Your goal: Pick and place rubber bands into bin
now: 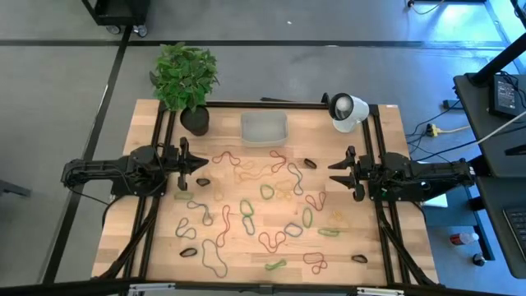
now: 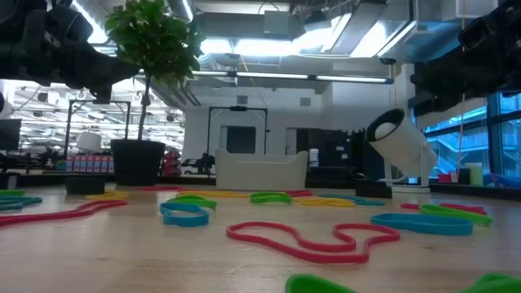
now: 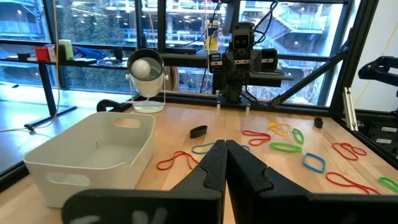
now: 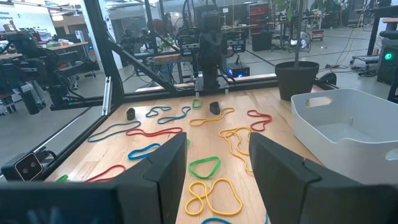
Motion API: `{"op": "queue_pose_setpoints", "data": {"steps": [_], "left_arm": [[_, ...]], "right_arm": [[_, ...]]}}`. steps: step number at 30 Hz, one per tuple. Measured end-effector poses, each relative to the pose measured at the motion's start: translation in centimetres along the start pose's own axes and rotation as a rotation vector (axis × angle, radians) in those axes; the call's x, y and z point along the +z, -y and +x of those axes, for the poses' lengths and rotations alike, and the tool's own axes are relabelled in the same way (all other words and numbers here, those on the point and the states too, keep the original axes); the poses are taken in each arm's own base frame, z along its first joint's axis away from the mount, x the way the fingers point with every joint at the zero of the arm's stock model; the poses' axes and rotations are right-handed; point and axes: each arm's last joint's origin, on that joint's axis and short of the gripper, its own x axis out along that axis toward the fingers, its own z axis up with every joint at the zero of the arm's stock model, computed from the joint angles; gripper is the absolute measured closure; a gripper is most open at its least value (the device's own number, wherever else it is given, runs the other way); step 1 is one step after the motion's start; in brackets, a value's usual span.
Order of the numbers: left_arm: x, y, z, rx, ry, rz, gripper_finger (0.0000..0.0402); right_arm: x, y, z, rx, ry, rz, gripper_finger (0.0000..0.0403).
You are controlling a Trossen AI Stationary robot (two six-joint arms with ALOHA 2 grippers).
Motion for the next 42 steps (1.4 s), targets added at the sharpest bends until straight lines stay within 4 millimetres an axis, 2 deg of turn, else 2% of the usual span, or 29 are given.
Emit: {"op": "queue_pose_setpoints", "data": {"steps": [10, 14, 22, 32, 37, 42], "left_arm": [[0.0, 0.0, 0.0, 0.000, 0.000, 0.000, 0.0398], [0.0, 0.0, 0.0, 0.000, 0.000, 0.000, 0.0398], [0.0, 0.0, 0.0, 0.000, 0.000, 0.000, 0.0398], [0.0, 0.0, 0.0, 0.000, 0.000, 0.000, 0.0398], [0.0, 0.0, 0.0, 0.000, 0.001, 0.000, 0.0398], [0.0, 0.0, 0.0, 0.000, 0.000, 0.000, 0.0398]], "right_arm": [[0.6, -0.1, 0.0, 0.007, 0.059, 0.019, 0.0225], [0.6, 0.2, 0.0, -0.067, 0.067, 0.026, 0.0225], [0.6, 0.3, 0.0, -0.096, 0.068, 0.000, 0.0225], [1.8, 0.8, -0.1, -0.344, 0.194, -0.077, 0.0225], [2.6, 1.0, 0.7, -0.456, 0.115, -0.108, 0.0225], [4.3, 1.2, 2.8, -0.517, -0.006, -0.157, 0.0225]]}}
